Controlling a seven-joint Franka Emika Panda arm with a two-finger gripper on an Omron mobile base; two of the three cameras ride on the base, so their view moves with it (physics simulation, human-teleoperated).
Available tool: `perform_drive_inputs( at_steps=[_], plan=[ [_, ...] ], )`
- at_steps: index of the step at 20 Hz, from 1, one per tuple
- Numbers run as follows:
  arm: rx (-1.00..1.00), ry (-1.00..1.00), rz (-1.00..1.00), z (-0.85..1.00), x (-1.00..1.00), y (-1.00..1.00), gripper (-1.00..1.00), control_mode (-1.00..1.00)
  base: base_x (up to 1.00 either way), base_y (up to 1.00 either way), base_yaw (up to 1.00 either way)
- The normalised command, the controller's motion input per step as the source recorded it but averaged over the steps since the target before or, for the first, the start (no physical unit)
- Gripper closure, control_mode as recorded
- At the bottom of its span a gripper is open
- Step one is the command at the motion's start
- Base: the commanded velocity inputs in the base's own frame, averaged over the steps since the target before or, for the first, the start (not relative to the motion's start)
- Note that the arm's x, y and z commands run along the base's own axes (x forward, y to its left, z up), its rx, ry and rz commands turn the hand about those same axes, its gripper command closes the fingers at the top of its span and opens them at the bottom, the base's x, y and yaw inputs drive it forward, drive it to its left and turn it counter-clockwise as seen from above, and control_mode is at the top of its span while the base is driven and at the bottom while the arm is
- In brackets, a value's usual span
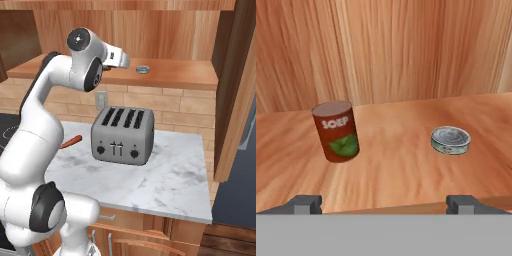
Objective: Restock the canned food cabinet by taking the new fresh canned food from the counter and placing it in the cabinet. Then, take the old canned food from the cabinet and place it on the counter.
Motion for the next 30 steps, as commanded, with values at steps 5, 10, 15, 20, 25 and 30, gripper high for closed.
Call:
perform_drive_inputs(
  at_steps=[5, 10, 15, 20, 25, 30],
  plan=[
    [0.00, 0.00, 0.00, 0.00, -0.16, 0.61, -1.00, -1.00, 0.00, 0.00, 0.00],
    [-0.01, 0.06, 0.00, 0.00, 0.21, 0.07, -1.00, -1.00, 0.00, 0.00, 0.00],
    [-0.02, 0.05, 0.00, 0.00, 0.30, 0.15, -1.00, -1.00, 0.00, 0.00, 0.00],
    [-0.03, 0.04, 0.00, 0.00, 0.32, 0.21, -1.00, -1.00, 0.00, 0.00, 0.00],
    [0.00, 0.00, 0.00, -0.01, 0.37, 0.01, -1.00, -1.00, 0.00, 0.00, 0.00],
    [0.00, 0.00, 0.00, -0.01, 0.58, 0.00, -1.00, -1.00, 0.00, 0.00, 0.00]
  ],
)
